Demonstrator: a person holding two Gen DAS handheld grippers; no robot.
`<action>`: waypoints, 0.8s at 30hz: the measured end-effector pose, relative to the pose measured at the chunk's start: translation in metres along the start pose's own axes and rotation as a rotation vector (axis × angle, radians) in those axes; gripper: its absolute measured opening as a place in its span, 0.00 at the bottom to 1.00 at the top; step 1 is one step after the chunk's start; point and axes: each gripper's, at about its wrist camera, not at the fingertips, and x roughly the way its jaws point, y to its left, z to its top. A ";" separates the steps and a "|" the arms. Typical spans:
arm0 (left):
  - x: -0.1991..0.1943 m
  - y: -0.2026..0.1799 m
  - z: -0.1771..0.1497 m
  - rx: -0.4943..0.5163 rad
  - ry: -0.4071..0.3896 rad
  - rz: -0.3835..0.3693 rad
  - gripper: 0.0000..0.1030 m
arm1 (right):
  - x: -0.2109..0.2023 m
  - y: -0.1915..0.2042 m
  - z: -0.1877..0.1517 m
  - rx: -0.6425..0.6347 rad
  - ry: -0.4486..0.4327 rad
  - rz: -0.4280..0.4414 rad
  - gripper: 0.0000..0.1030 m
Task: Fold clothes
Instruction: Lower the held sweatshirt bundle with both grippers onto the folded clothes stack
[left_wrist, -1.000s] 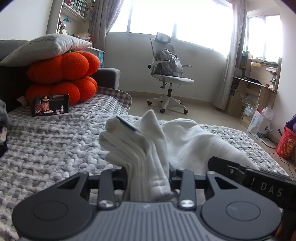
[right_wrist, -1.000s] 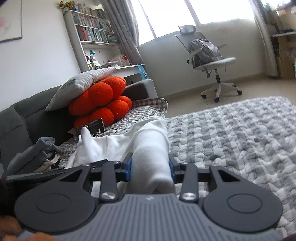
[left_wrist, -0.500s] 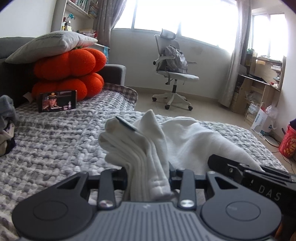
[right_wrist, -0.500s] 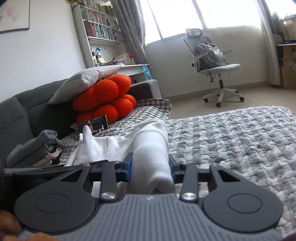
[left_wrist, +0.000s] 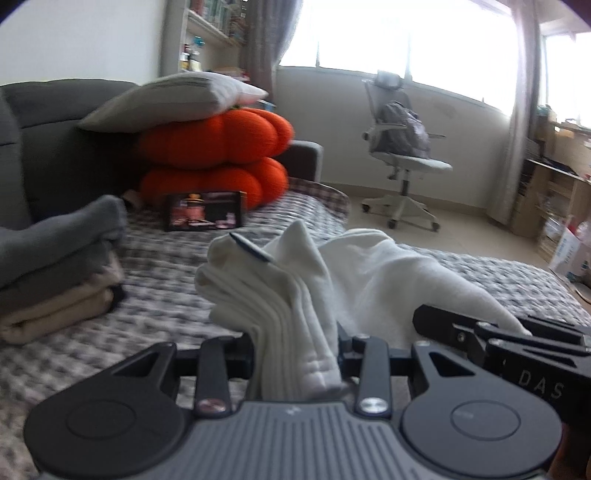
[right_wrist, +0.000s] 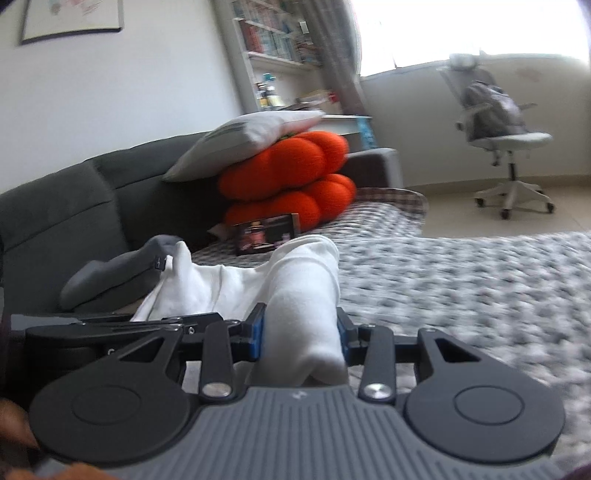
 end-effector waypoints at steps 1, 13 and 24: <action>-0.003 0.007 0.001 -0.009 -0.007 0.012 0.36 | 0.003 0.006 0.002 -0.009 0.000 0.017 0.40; -0.035 0.088 0.039 -0.128 -0.135 0.101 0.36 | 0.038 0.067 0.036 -0.086 -0.029 0.199 0.40; -0.054 0.125 0.078 -0.083 -0.225 0.252 0.36 | 0.070 0.112 0.069 -0.129 -0.068 0.314 0.40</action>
